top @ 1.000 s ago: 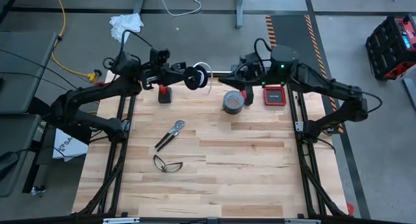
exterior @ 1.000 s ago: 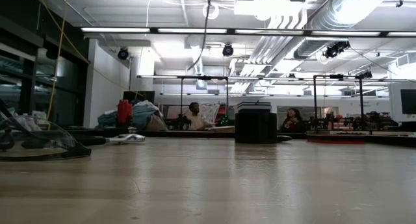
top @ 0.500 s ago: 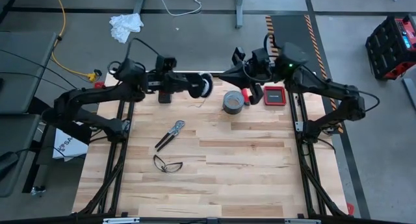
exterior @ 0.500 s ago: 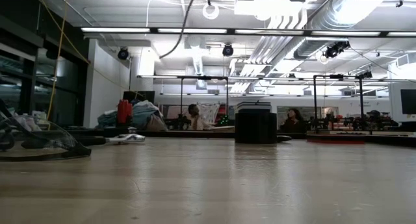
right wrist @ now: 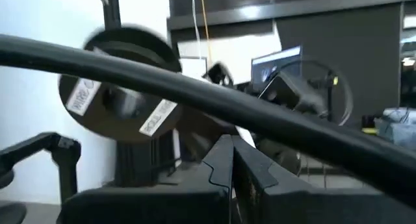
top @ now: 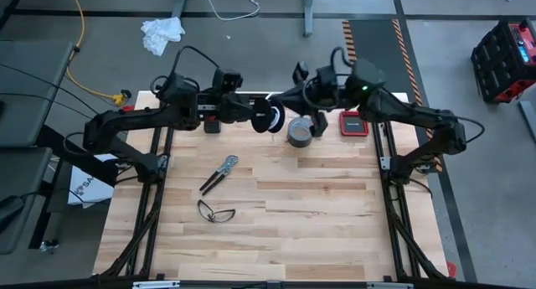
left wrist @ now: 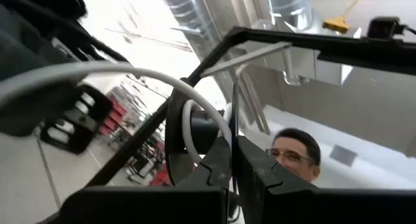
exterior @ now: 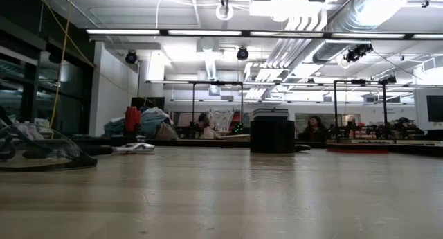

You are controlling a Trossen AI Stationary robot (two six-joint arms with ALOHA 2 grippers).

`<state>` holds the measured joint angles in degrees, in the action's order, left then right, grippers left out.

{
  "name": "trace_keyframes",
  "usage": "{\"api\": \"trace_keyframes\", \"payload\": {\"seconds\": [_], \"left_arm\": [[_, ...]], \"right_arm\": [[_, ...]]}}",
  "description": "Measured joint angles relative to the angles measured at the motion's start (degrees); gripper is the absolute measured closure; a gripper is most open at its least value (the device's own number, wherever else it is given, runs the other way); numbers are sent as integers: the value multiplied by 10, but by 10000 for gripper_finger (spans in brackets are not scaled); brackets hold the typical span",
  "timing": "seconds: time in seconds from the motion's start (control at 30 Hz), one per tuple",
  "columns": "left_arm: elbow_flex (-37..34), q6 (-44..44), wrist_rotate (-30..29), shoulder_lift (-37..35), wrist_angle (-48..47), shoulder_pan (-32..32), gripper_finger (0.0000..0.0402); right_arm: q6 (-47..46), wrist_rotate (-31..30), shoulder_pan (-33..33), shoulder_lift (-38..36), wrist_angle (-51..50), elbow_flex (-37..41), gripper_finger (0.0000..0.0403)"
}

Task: Coil cords
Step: Uncoil the white wire from the black spool

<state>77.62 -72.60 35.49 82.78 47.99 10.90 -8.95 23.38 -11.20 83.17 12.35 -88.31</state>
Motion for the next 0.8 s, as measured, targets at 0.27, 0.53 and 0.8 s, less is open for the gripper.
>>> {"api": "trace_keyframes", "payload": {"seconds": [0.27,0.53,0.8], "left_arm": [[29,-4,21,2,-2,39,399],[51,-35,35,-3,-1,80,399],[51,-49,99,-6,-17,85,399]], "right_arm": [[10,3,22,1,-76,1,403],[32,-44,30,-6,-77,-9,403],[98,-110,30,-8,-109,-64,393]]}}
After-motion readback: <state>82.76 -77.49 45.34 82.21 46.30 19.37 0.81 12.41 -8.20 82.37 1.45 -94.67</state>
